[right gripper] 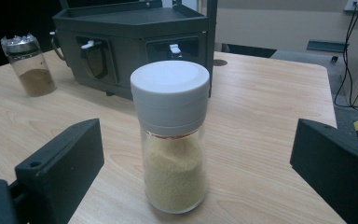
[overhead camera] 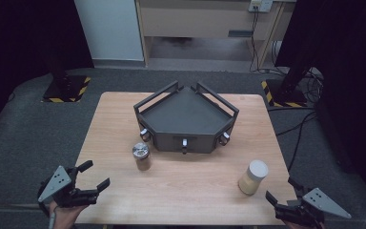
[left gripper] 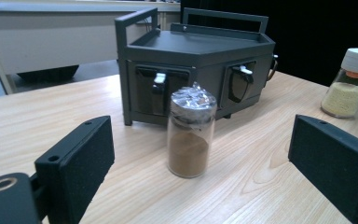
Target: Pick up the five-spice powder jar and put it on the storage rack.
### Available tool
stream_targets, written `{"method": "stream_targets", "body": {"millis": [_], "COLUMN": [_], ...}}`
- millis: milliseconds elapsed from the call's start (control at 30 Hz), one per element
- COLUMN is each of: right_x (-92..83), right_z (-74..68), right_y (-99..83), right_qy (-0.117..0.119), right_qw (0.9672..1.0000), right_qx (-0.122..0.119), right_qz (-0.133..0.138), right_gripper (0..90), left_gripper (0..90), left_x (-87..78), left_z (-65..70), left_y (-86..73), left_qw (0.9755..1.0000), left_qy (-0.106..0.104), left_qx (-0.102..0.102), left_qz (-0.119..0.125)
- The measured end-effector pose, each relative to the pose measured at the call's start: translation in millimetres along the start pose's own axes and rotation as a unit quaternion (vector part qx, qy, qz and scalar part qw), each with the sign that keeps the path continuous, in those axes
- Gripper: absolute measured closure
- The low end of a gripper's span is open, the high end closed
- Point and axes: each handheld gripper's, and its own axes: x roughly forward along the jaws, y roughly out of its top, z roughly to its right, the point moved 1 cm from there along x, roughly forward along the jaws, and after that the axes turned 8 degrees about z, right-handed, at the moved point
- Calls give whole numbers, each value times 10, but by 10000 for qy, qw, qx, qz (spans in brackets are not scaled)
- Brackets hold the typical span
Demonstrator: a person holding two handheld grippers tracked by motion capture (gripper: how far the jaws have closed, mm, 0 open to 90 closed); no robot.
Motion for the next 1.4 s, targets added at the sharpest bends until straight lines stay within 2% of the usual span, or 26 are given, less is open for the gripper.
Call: {"method": "stream_targets", "body": {"millis": [67,233,267,333,567,767,833,967,1200,1400], "right_x": [2,-4,-5,-3,-7,-5,-6,-7,-15,-14], "right_z": [-1,-5,-4,3,3,7,7,5,9,12], "right_y": [1,1,1,-2,-3,-5,-7,-6,-14,-14], "right_qy": [12,17,16,17,17,20,20,17,3,19], "right_qw": [10000,10000,10000,10000,10000,10000,10000,10000,10000,10000], "right_qx": [-11,-4,2,-1,22,24,23,27,47,44], "right_qz": [-3,7,8,8,15,20,28,29,63,66], "right_gripper": [32,33,33,34,35,35,36,35,35,35], "left_gripper": [57,49,49,51,51,53,55,56,70,69], "left_x": [-15,-1,18,54,167,237,312,376,610,802], "left_z": [-40,-169,-214,-244,-404,-514,-533,-549,-575,-593], "left_y": [96,268,322,392,513,529,552,556,547,496], "left_qw": [9999,9997,9994,9990,9974,9965,9954,9944,9911,9888], "left_qy": [-29,-172,-251,-270,-462,-614,-677,-759,-925,-1038], "left_qx": [60,-23,-12,55,66,102,209,278,422,441], "left_qz": [-88,-166,-226,-347,-554,-560,-652,-684,-861,-976]}}
